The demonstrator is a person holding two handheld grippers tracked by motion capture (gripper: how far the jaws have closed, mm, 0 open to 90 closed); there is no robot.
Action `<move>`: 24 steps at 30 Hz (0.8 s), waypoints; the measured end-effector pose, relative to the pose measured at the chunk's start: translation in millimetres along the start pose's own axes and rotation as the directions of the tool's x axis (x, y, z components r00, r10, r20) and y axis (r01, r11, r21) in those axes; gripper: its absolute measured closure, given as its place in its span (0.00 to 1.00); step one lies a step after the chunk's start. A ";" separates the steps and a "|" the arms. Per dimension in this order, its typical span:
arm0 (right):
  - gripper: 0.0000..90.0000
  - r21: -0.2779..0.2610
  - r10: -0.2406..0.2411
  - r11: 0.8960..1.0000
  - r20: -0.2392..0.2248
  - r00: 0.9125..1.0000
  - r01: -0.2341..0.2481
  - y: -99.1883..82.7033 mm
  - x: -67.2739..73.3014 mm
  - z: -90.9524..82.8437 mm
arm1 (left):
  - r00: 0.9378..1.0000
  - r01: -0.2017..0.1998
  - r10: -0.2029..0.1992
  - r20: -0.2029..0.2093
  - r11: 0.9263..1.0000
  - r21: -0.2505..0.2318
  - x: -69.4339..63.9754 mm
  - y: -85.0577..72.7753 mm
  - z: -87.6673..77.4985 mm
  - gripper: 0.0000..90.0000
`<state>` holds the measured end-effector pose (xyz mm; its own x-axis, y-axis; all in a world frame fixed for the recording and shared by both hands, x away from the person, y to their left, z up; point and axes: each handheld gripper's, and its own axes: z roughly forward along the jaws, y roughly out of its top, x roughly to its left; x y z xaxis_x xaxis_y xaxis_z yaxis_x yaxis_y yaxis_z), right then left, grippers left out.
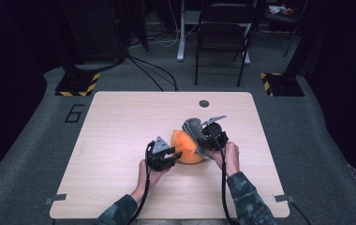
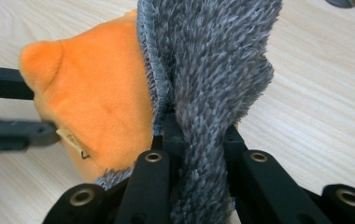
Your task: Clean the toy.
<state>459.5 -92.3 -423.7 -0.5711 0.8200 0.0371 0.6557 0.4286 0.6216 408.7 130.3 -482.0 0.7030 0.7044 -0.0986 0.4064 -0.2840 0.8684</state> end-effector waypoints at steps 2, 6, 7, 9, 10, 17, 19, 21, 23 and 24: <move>0.87 -0.002 0.019 1.000 -0.009 1.000 -0.019 -1.6 -3.5 -0.7 | 1.000 -0.016 0.015 -0.018 1.000 -0.007 -2.1 0.4 -0.5 0.57; 0.87 -0.007 0.023 1.000 -0.005 1.000 -0.023 -4.6 -5.9 -0.4 | 0.999 -0.037 0.037 -0.037 0.999 0.017 -5.2 -0.9 5.5 0.58; 0.88 -0.006 0.024 1.000 0.001 1.000 -0.024 -4.5 -5.4 0.1 | 0.998 -0.040 0.040 -0.042 0.999 0.010 -4.8 -1.4 7.2 0.65; 0.88 -0.009 0.020 1.000 0.003 1.000 -0.020 -3.6 -5.5 0.5 | 0.999 -0.032 0.032 -0.036 0.999 0.002 -4.2 -1.8 7.1 0.77; 0.87 -0.017 0.022 1.000 0.001 1.000 -0.022 -2.3 -5.5 -1.9 | 0.999 -0.031 0.031 -0.034 1.000 0.002 -4.0 -1.8 6.7 0.83; 0.87 -0.137 -0.044 0.990 -0.083 0.996 0.032 13.6 22.5 -39.4 | 0.999 -0.036 0.036 -0.022 0.999 -0.025 -11.2 4.5 0.7 0.92; 0.88 -0.130 -0.099 0.988 -0.077 0.992 0.089 15.8 35.8 -37.7 | 0.999 -0.035 0.035 -0.017 0.999 -0.021 -12.4 5.7 0.5 0.92; 0.88 -0.102 -0.136 0.986 -0.029 0.990 0.133 15.4 46.4 -29.5 | 0.999 -0.027 0.027 -0.024 1.000 -0.015 -10.6 3.8 2.7 0.91; 0.88 -0.073 -0.143 0.987 0.017 0.990 0.144 13.1 44.0 -20.4 | 1.000 -0.009 0.009 -0.012 1.000 -0.011 -6.7 1.6 4.2 0.91; 0.88 -0.069 -0.150 0.986 0.043 0.988 0.152 12.1 39.5 -17.4 | 1.000 -0.002 0.002 -0.010 1.000 -0.012 -6.5 1.0 4.4 0.91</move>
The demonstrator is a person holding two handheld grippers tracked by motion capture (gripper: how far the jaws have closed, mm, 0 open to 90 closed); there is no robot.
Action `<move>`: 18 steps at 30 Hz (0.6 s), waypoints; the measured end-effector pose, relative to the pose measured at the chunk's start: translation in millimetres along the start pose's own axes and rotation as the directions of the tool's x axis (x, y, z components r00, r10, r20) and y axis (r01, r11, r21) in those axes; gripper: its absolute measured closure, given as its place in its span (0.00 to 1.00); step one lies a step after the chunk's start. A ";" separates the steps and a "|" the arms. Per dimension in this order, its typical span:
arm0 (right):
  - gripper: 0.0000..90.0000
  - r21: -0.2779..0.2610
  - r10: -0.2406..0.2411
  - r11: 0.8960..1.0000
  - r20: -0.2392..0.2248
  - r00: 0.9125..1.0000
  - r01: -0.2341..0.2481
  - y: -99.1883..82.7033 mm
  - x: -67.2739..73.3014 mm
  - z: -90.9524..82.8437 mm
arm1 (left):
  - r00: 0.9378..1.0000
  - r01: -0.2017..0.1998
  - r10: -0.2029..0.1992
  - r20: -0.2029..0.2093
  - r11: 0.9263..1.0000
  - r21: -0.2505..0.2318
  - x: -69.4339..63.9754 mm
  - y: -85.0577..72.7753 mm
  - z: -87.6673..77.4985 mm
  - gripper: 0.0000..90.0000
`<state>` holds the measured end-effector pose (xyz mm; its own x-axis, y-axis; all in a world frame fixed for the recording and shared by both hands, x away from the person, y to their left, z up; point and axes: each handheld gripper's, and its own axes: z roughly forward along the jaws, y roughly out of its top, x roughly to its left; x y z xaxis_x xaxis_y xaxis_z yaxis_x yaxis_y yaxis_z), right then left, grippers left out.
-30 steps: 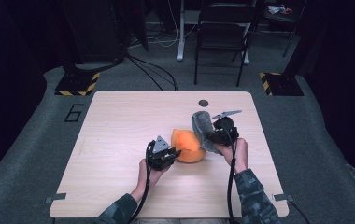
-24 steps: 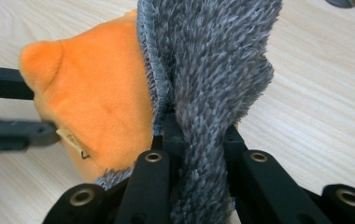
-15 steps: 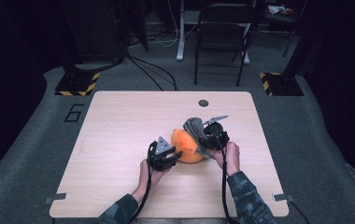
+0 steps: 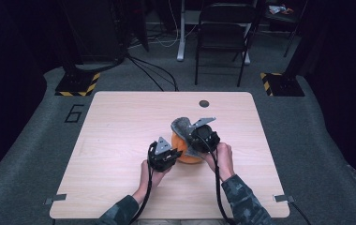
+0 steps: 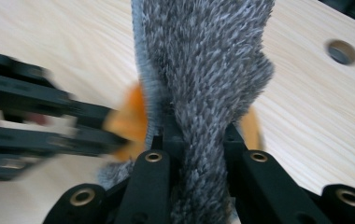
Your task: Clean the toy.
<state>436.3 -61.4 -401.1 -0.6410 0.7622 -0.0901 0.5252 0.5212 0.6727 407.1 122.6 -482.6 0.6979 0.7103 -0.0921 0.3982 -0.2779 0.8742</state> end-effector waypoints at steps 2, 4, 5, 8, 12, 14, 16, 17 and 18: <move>0.88 0.015 0.050 0.999 0.010 0.999 -0.050 -4.6 -7.8 2.4 | 1.000 -0.008 0.008 0.001 1.000 0.005 0.4 -0.6 0.4 0.91; 0.88 0.023 0.091 0.996 0.004 0.996 -0.091 -10.7 -20.2 4.9 | 1.000 -0.015 0.015 0.003 1.000 0.011 0.5 -1.2 1.0 0.90; 0.88 0.031 0.107 0.994 0.009 0.994 -0.107 -13.9 -26.0 6.8 | 1.000 -0.011 0.011 0.000 1.000 0.012 0.9 -1.5 1.1 0.90; 0.88 0.063 0.183 0.981 -0.023 0.983 -0.182 -25.7 -44.5 16.4 | 1.000 -0.002 0.002 0.013 1.000 0.014 1.0 -2.0 1.8 0.89; 0.88 0.085 0.228 0.971 -0.022 0.973 -0.225 -33.7 -56.6 20.9 | 1.000 -0.014 0.014 0.006 1.000 0.011 -0.5 -1.6 2.1 0.89; 0.88 0.105 0.229 0.968 0.010 0.973 -0.229 -37.6 -60.2 23.4 | 1.000 -0.002 0.002 0.007 1.000 0.007 0.4 -2.0 2.0 0.89; 0.88 0.118 0.258 0.959 0.006 0.966 -0.257 -43.7 -65.9 28.1 | 1.000 -0.001 0.001 0.007 1.000 0.006 0.5 -2.0 2.1 0.89; 0.88 0.125 0.264 0.957 0.009 0.965 -0.263 -46.2 -68.3 30.5 | 1.000 -0.005 0.004 0.009 1.000 0.007 0.6 -1.9 2.2 0.89; 0.88 0.134 0.268 0.954 0.014 0.963 -0.267 -48.3 -70.6 32.8 | 1.000 -0.004 0.004 0.009 1.000 0.006 0.7 -1.9 2.2 0.89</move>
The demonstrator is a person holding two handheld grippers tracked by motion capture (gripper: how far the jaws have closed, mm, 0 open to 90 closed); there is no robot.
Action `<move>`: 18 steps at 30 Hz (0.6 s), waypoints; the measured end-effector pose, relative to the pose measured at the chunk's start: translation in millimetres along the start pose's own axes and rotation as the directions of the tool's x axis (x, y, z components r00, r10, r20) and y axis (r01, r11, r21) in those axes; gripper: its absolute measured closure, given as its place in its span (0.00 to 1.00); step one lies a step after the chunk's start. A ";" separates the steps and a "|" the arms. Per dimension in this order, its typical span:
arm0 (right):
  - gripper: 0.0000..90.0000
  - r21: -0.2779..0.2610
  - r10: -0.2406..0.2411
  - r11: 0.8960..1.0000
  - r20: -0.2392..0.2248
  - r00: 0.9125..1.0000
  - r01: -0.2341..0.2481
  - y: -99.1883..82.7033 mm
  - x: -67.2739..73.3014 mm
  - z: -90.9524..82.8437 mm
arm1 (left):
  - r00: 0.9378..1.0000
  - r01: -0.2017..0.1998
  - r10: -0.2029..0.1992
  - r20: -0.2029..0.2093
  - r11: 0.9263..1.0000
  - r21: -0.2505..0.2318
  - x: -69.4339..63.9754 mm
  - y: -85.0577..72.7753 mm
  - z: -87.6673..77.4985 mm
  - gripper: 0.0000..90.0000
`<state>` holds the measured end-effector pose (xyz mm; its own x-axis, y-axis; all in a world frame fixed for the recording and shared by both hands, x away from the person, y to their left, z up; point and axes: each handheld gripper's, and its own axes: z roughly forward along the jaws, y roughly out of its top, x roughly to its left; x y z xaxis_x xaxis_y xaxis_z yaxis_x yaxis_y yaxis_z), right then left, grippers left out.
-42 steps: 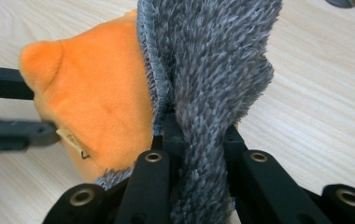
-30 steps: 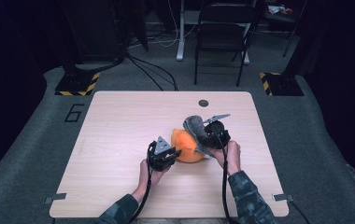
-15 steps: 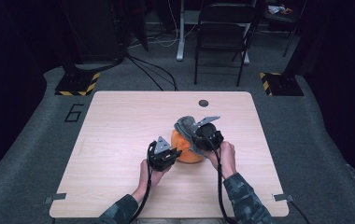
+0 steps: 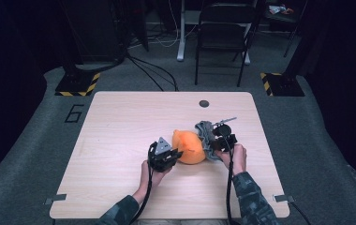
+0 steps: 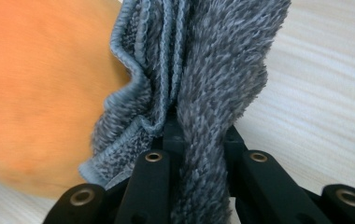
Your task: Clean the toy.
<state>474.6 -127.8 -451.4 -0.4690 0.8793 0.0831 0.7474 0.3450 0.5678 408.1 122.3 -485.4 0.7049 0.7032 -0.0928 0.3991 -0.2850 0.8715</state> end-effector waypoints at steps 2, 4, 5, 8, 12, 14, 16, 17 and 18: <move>0.88 0.012 0.007 1.000 0.010 1.000 -0.007 -2.3 -3.9 3.9 | 1.000 -0.001 0.001 -0.001 1.000 0.000 1.0 0.0 -0.3 0.89; 0.88 0.034 0.015 0.999 0.020 1.000 -0.015 -5.6 -7.8 9.7 | 1.000 -0.001 0.001 0.002 1.000 0.001 1.8 0.2 -0.6 0.89; 0.88 0.046 0.010 0.999 0.024 1.000 -0.012 -7.0 -9.6 11.9 | 1.000 -0.001 0.001 0.003 1.000 0.001 2.0 0.2 -0.6 0.89; 0.88 0.059 0.017 0.998 0.051 0.999 -0.020 -8.1 -13.5 13.9 | 1.000 0.005 -0.005 -0.002 1.000 -0.005 4.0 0.1 -0.9 0.89; 0.88 -0.016 0.009 1.000 0.061 0.998 -0.008 2.3 -10.9 -10.3 | 1.000 0.028 -0.028 0.000 1.000 -0.013 7.9 -0.6 -1.6 0.88; 0.88 -0.081 -0.014 0.997 0.035 0.999 0.016 10.3 -1.2 -28.1 | 1.000 0.024 -0.024 -0.002 1.000 -0.013 8.4 -0.5 -1.9 0.88; 0.88 -0.126 -0.050 0.991 -0.005 0.999 0.049 16.8 13.0 -40.6 | 1.000 0.028 -0.028 0.001 0.999 -0.015 7.7 -0.5 -1.5 0.88; 0.88 -0.129 -0.071 0.989 -0.032 0.997 0.066 18.5 20.9 -42.0 | 1.000 0.029 -0.029 0.001 0.999 -0.016 7.9 -0.5 -1.5 0.88; 0.88 -0.105 -0.102 0.990 -0.032 0.994 0.098 19.3 31.6 -38.3 | 1.000 0.028 -0.028 0.001 0.999 -0.016 8.1 -0.5 -1.6 0.87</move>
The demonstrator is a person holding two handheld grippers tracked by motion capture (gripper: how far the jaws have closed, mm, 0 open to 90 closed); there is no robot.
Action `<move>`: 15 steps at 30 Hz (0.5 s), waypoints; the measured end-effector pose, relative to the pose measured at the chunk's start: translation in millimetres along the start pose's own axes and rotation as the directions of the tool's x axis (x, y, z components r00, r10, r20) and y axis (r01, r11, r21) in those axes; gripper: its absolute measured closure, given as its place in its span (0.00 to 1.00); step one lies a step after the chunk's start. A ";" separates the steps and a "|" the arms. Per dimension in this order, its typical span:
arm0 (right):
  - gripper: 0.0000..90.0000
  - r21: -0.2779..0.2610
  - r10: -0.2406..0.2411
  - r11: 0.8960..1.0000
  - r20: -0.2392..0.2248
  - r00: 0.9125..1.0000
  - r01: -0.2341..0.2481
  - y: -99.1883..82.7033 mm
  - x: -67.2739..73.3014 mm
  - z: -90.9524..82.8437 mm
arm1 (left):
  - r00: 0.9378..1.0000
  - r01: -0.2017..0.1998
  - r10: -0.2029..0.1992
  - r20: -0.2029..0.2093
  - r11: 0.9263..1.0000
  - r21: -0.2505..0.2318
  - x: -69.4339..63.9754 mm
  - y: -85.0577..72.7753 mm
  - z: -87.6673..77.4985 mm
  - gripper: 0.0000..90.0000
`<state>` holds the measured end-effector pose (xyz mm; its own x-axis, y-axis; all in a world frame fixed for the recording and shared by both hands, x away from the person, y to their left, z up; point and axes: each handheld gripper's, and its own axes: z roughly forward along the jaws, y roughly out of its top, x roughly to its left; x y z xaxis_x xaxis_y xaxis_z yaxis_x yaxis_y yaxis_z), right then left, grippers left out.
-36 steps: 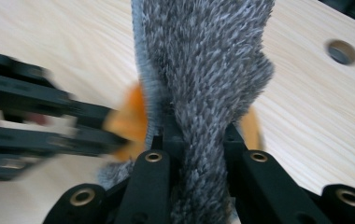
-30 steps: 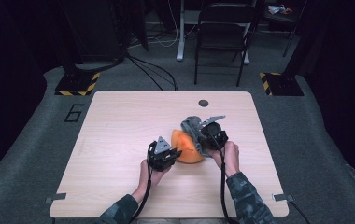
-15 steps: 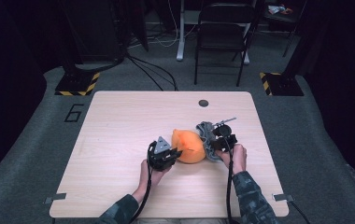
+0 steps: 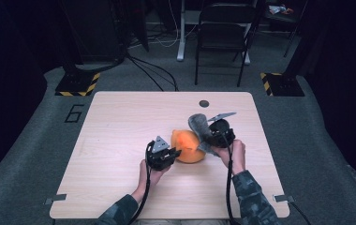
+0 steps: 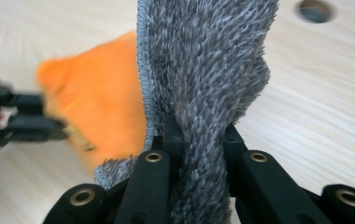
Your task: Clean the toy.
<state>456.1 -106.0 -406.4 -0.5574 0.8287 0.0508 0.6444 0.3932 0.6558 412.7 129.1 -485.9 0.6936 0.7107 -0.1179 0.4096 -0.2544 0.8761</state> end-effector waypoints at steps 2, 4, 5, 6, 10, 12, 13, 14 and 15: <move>0.88 0.039 -0.047 0.998 0.007 0.999 0.047 -1.4 10.3 12.0 | 1.000 0.007 -0.007 0.003 1.000 0.005 0.0 -0.3 -0.4 0.84; 0.88 0.044 -0.062 0.997 0.048 0.997 0.060 -4.8 15.4 22.3 | 1.000 -0.004 0.004 0.013 1.000 0.009 1.1 0.1 -2.0 0.73; 0.88 0.044 -0.065 0.997 0.051 0.997 0.063 -5.3 13.8 23.6 | 1.000 -0.011 0.011 0.003 1.000 0.002 0.3 0.2 -2.7 0.66; 0.88 0.045 -0.057 0.997 0.050 0.997 0.055 -5.7 11.6 23.0 | 1.000 -0.012 0.012 0.001 1.000 -0.004 -1.1 0.2 -3.2 0.60; 0.88 0.032 -0.027 0.999 0.026 0.999 0.026 -8.6 5.0 23.7 | 0.997 -0.064 0.064 -0.029 0.998 0.022 -5.9 -0.6 2.4 0.51; 0.88 0.032 -0.028 0.999 0.032 0.999 0.027 -9.2 4.9 24.7 | 0.996 -0.079 0.080 -0.037 0.997 0.023 -7.1 -2.8 6.4 0.62; 0.88 0.027 -0.028 0.999 0.034 0.999 0.027 -9.8 5.2 25.8 | 0.997 -0.069 0.070 -0.035 0.997 0.021 -7.1 -4.0 8.1 0.70; 0.88 0.025 -0.028 0.999 0.033 0.999 0.027 -10.2 5.3 26.3 | 0.997 -0.069 0.070 -0.043 0.997 0.016 -6.4 -4.2 8.7 0.77; 0.88 0.021 -0.026 0.999 0.033 0.999 0.026 -10.1 5.1 26.5 | 0.998 -0.049 0.049 -0.043 0.999 0.014 -6.4 -3.4 8.8 0.84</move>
<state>460.7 -95.2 -432.7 -0.5566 0.8307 0.0089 0.6406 0.4224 0.6412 412.1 119.7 -492.2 0.6866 0.7250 -0.0545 0.3837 -0.2977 0.8742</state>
